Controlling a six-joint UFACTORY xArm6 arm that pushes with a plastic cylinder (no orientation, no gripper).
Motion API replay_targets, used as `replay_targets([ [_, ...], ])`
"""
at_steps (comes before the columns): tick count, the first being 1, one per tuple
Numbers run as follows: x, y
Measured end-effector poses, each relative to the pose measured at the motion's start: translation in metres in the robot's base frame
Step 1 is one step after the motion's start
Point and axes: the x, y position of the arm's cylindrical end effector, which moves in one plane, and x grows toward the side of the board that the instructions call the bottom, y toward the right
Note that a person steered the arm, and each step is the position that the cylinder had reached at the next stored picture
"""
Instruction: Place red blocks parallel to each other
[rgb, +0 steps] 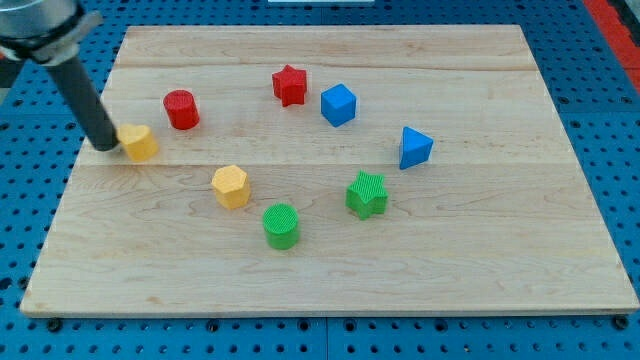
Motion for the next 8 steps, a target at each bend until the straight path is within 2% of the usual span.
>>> replay_targets([
  [2, 0.022, 0.038],
  [3, 0.036, 0.041],
  [4, 0.075, 0.027],
  [5, 0.097, 0.017],
  [8, 0.085, 0.015],
])
